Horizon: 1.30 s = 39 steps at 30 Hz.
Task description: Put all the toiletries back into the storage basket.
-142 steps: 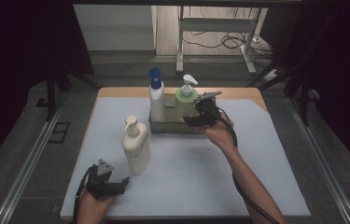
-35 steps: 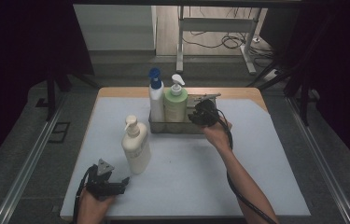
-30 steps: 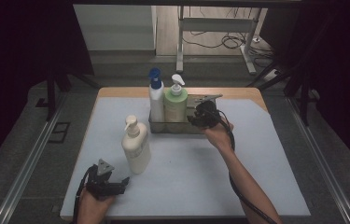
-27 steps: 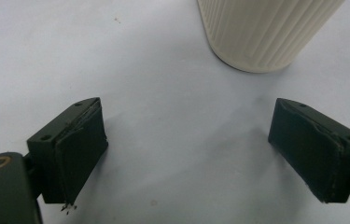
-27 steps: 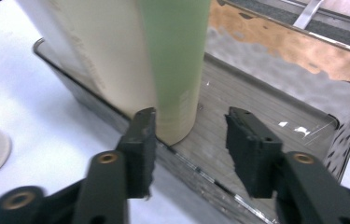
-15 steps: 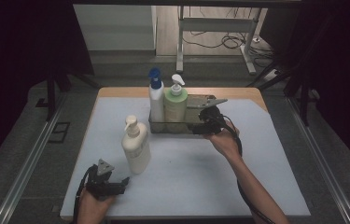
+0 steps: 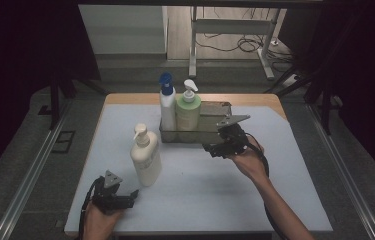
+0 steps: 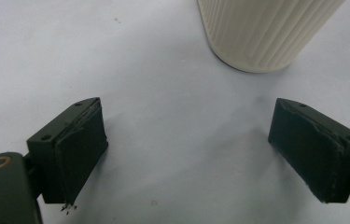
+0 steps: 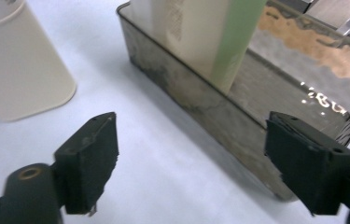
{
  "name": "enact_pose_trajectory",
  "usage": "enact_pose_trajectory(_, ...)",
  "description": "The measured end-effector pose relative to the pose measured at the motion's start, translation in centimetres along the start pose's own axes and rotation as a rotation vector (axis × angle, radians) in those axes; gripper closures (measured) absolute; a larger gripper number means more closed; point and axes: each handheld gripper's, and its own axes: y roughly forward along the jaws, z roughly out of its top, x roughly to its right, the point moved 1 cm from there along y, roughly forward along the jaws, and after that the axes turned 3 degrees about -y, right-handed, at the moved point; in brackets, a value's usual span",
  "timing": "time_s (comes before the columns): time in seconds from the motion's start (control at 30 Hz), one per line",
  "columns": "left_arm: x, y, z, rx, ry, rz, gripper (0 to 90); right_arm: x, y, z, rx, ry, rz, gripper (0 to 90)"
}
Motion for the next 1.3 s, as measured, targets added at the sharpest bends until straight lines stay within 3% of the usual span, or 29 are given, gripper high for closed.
enact_pose_trajectory(0.4, 0.0, 0.0, 0.0, 0.0, -0.001, -0.001, 10.6, -0.4, -1.8, -2.7, -0.015, 0.0, -0.01, 8.0)
enact_pose_trajectory(0.6, 0.0, 0.0, 0.0, -0.001, -0.001, -0.001, 10.7, -0.4, -2.6, -4.7, -0.03, 0.007, -0.005, 0.6)
enact_pose_trajectory(0.77, 0.0, 0.0, 0.0, -0.001, -0.001, -0.001, 10.6, -0.6, -3.2, -6.4, -0.045, 0.002, -0.02, 0.0)
enact_pose_trajectory(1.03, 0.0, 0.0, 0.0, 0.001, -0.001, 0.001, 10.7, -0.8, -3.9, -9.6, -0.046, 0.039, -0.036, 0.0)
enact_pose_trajectory(1.3, 0.0, 0.0, 0.0, 0.0, 0.0, 0.001, 10.6, -0.6, -3.0, -12.9, -0.092, 0.088, -0.047, 0.0)
